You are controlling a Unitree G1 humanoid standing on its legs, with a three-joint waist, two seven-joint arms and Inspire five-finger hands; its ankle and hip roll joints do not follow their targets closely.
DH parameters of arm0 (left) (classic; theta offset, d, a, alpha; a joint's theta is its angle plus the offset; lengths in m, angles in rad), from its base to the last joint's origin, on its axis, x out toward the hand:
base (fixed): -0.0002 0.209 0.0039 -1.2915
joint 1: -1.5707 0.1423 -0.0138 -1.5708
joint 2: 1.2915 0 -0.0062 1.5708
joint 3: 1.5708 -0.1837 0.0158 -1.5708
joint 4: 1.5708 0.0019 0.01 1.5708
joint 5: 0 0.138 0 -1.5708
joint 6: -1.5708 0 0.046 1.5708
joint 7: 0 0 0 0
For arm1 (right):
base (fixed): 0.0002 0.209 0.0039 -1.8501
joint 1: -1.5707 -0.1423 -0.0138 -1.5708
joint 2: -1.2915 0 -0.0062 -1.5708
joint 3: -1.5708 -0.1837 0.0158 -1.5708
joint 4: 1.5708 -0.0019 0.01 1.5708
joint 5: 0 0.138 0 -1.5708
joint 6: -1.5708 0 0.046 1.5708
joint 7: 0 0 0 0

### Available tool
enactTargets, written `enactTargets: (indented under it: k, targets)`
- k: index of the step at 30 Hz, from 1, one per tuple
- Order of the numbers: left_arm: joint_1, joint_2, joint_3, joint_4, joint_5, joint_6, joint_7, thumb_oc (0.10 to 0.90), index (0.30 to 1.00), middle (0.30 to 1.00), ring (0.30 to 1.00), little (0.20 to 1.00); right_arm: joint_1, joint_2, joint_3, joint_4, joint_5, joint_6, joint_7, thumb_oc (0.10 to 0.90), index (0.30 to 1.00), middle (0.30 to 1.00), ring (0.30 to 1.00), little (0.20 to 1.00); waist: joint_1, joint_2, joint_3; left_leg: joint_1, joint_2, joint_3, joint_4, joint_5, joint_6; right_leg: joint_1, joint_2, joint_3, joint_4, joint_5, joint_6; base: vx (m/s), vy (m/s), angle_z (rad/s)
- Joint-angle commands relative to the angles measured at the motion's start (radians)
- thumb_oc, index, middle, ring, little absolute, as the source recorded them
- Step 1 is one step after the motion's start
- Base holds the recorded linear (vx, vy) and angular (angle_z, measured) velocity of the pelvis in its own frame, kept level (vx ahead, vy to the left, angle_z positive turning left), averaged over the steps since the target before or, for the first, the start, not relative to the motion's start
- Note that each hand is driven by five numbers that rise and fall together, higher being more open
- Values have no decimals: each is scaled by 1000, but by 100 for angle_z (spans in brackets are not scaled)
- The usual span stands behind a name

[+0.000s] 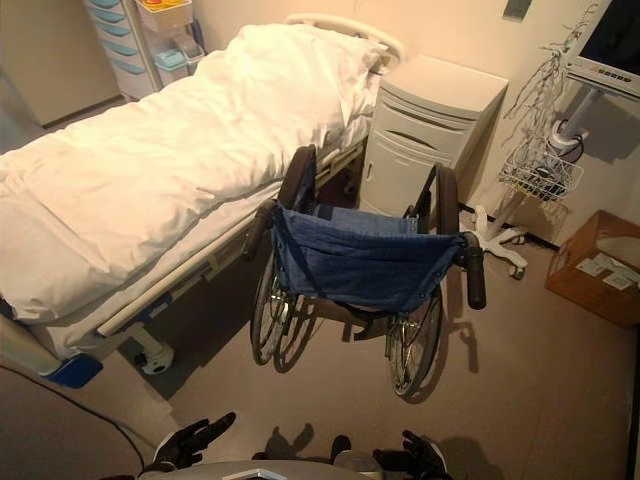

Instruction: Push the wheelchair next to the bed

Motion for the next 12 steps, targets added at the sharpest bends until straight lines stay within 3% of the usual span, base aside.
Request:
enactTargets:
  k: [1, 12]
  targets:
    - [-96, -34, -21, -44, -56, -58, -6, 800, 900, 900, 900, 900, -61, 26, 96, -3, -34, 33, 94, 800, 900, 900, 900, 900, 8, 26, 52, -10, -53, -4, 27, -46, 4, 26, 45, -27, 97, -91, -1, 0, 0, 0]
    - [-140, -3, -57, -32, 0, 1, -69, 800, 900, 900, 900, 900, -86, -4, 115, -5, -49, 44, 106, 800, 900, 900, 900, 900, -7, 33, 31, -11, -53, 1, 25, -41, 0, 25, 48, -15, 91, -88, -2, -2, 1, 1]
